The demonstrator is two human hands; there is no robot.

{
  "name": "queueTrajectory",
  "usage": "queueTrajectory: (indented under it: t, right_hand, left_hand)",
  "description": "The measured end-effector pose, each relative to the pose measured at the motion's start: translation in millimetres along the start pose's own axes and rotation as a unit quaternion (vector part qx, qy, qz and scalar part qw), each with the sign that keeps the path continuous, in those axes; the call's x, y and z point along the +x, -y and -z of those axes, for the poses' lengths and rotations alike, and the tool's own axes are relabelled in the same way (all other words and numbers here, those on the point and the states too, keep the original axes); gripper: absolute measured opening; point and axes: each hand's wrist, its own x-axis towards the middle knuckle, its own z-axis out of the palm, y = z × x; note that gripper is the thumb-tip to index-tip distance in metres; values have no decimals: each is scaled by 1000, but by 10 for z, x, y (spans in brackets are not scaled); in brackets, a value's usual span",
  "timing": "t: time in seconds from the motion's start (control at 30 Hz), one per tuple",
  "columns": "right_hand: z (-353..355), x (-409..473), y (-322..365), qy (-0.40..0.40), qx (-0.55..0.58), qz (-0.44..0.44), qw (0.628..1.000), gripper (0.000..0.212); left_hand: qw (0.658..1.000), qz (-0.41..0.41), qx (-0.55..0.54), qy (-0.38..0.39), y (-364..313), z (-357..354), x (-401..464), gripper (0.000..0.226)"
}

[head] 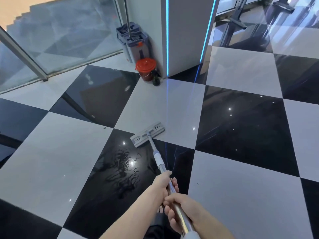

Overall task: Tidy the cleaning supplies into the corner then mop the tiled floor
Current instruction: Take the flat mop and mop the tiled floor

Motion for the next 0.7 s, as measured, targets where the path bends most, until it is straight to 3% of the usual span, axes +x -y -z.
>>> queueTrajectory:
  t: [0.2, 0.33, 0.5, 0.7]
  right_hand:
    - [-299, 50, 434, -4, 6, -33, 999, 21]
    - [-649, 141, 717, 9, -47, -45, 998, 16]
    - [-1191, 359, 1072, 29, -15, -39, 999, 14]
    - [-1355, 425, 1236, -1, -48, -58, 997, 10]
  left_hand:
    - [995, 35, -60, 76, -698, 39, 425, 25]
    - [997, 19, -55, 48, -1383, 142, 696, 32]
    - [998, 20, -41, 40, -2214, 368, 928, 40]
    - [997, -3, -70, 36, -2348, 408, 931, 50]
